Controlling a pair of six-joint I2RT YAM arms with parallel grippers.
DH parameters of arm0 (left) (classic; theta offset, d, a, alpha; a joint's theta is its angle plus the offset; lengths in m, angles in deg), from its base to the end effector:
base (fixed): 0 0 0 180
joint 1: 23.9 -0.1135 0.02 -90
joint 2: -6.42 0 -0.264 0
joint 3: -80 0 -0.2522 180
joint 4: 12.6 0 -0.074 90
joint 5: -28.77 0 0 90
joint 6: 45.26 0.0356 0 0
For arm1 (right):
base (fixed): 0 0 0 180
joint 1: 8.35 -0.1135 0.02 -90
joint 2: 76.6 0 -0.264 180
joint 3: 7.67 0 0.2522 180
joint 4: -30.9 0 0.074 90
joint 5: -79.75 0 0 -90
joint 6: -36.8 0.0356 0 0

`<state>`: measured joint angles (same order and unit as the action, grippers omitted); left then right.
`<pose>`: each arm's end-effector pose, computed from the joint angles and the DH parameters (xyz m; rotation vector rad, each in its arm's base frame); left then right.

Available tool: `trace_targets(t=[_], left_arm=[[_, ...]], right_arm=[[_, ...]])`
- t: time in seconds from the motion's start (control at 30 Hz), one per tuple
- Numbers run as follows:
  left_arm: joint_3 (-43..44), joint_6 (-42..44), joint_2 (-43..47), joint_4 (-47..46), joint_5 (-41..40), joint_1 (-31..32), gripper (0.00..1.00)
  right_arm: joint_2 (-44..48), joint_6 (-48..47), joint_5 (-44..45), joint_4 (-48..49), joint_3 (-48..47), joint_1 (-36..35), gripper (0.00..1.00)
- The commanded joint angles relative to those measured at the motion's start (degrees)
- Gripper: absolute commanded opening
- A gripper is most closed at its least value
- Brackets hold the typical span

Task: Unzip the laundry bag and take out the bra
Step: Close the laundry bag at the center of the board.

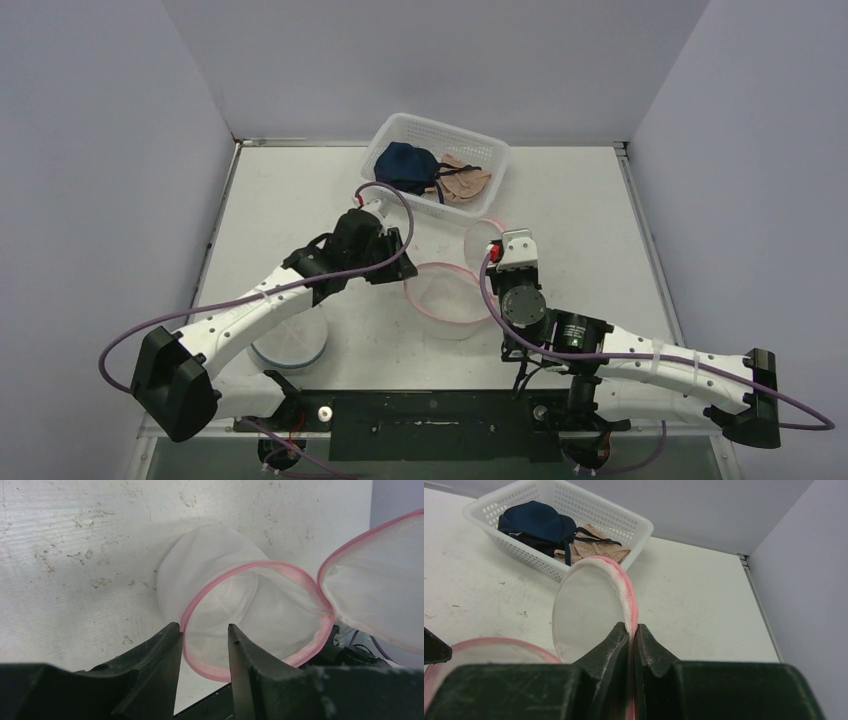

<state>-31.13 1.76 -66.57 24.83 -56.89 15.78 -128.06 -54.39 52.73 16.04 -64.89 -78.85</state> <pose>0.2109 -0.1785 0.2752 -0.0286 2.4373 -0.7935 0.0951 0.1737 0.3310 -0.2363 1.6257 -0.0278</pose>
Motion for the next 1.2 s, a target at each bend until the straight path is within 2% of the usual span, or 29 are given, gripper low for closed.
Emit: trace_targets(t=[0.0, 0.13, 0.3, 0.33, 0.37, 0.43, 0.53, 0.7, 0.87, 0.97, 1.07, 1.17], left_arm=[[1.31, -1.97, 3.91, -3.14, 1.32, -0.22, 0.42], [1.26, -6.24, 7.1, -4.89, 2.54, -0.23, 0.6], [-3.43, -21.91, 10.13, -16.47, 5.64, 0.06, 0.76], [-3.95, -25.09, 10.18, -18.88, 5.61, 0.34, 0.81], [-3.72, -27.25, 9.98, -20.33, 5.3, 0.81, 1.0], [-0.98, -28.61, 8.66, -19.82, 3.57, 2.4, 0.96], [6.48, -27.53, 5.04, -13.76, -0.09, 4.65, 0.96], [16.75, -28.46, -1.1, -6.17, -3.84, 8.98, 0.96], [30.74, -28.91, -9.98, 8.9, -8.94, 12.0, 0.96], [38.12, -28.41, -14.42, 15.82, -9.35, 13.49, 0.96], [40.5, -27.46, -16.44, 19.1, -9.48, 14.81, 0.96], [37.63, -27.61, -15.67, 17.67, -8.51, 15.18, 0.96]], right_arm=[[0.0, -0.96, -0.35, 2.45, 0.27, -0.6, 0.05], [1.26, -1.74, -1.41, 4.47, 1.8, -0.91, 0.05], [3.75, -6.1, -2.89, 11.23, 5.67, -1.6, 0.05], [4.25, -7.37, -3.36, 12.64, 6.39, -1.72, 0.05], [4.48, -8.21, -3.85, 13.92, 6.98, -1.81, 0.05], [4.7, -9.0, -5.01, 14.99, 7.43, -2.0, 0.05], [4.62, -10.89, -5.93, 16.27, 8.04, -2.77, 0.05], [4.1, -16.7, -2.95, 20.56, 9.62, -6.34, 0.05], [2.81, -20.41, -0.08, 23.34, 10.26, -7.87, 0.05], [1.92, -21.25, 0.82, 24.21, 10.41, -8.09, 0.05], [0.85, -22.1, 2.13, 25.18, 10.5, -8.33, 0.05], [0.62, -22.31, 2.58, 25.86, 10.71, -8.47, 0.05]])
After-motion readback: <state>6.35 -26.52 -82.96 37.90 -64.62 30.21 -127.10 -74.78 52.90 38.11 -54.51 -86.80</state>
